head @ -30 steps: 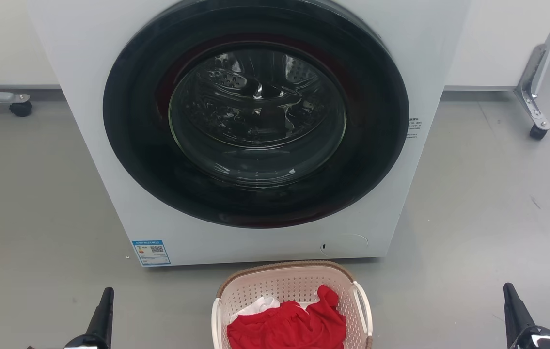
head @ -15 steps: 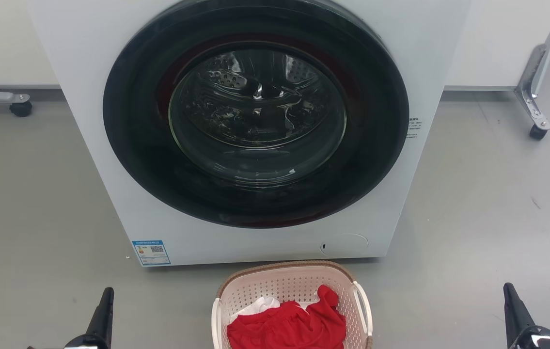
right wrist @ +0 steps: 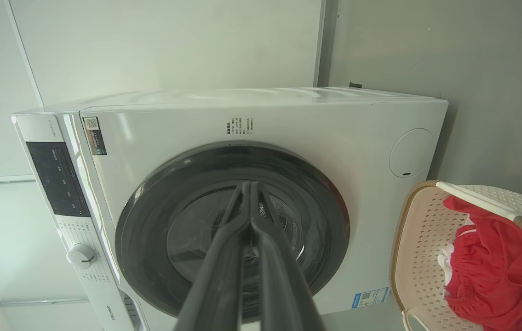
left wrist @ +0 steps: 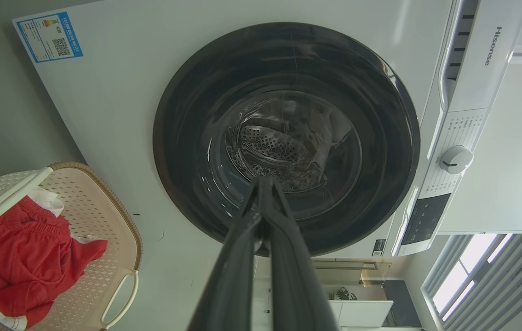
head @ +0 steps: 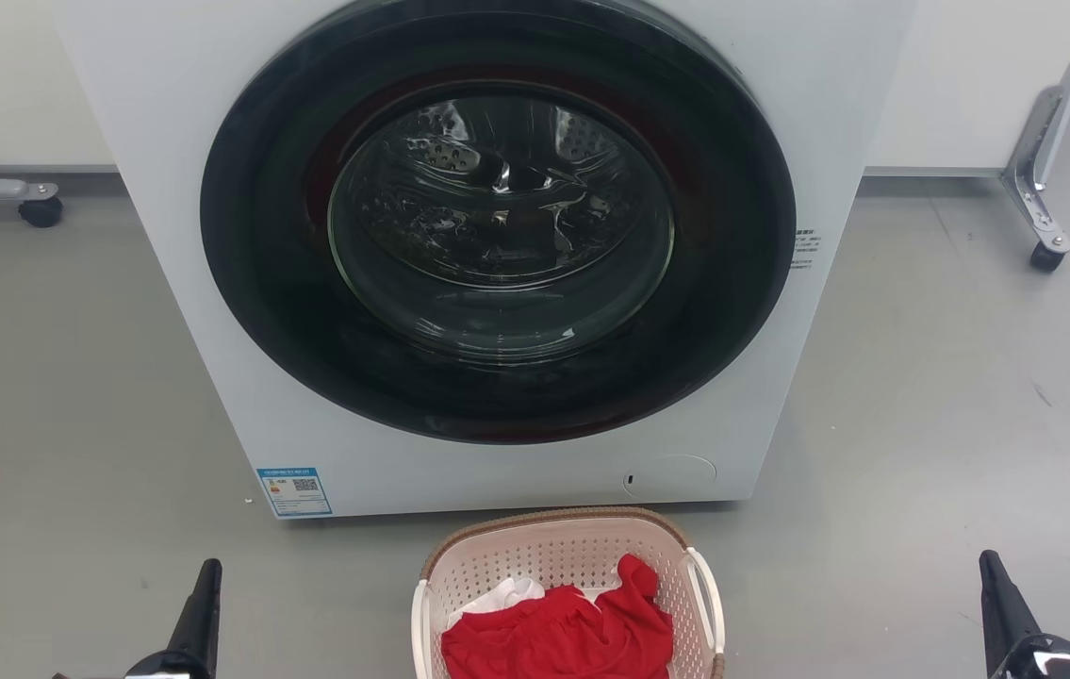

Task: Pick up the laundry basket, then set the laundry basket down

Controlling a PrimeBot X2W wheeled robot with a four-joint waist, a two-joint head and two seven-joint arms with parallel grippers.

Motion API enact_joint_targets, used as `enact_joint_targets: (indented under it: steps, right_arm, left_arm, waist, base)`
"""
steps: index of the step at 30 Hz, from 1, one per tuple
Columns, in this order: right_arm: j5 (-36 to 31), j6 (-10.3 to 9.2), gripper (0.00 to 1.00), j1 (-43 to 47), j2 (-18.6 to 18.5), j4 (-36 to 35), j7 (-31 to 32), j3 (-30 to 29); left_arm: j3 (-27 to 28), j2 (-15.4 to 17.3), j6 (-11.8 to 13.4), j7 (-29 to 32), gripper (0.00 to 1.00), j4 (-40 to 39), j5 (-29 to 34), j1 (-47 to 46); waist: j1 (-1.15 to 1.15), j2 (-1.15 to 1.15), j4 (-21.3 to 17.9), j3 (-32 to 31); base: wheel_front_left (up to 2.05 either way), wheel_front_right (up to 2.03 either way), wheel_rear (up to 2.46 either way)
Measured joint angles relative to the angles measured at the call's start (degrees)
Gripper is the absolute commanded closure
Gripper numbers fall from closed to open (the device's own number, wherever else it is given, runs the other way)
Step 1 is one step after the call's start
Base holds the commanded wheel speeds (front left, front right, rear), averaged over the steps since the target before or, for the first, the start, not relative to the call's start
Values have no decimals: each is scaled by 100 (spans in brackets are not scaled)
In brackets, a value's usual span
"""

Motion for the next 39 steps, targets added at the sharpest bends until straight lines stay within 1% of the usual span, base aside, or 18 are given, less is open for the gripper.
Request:
enact_joint_targets:
  steps: [39]
  right_arm:
    - [7,0,100,0,0,-2,0,0]
  left_arm:
    - [0,0,0,0,100,-2,-1,0]
  waist:
    - [0,0,0,1]
  base:
    - [0,0,0]
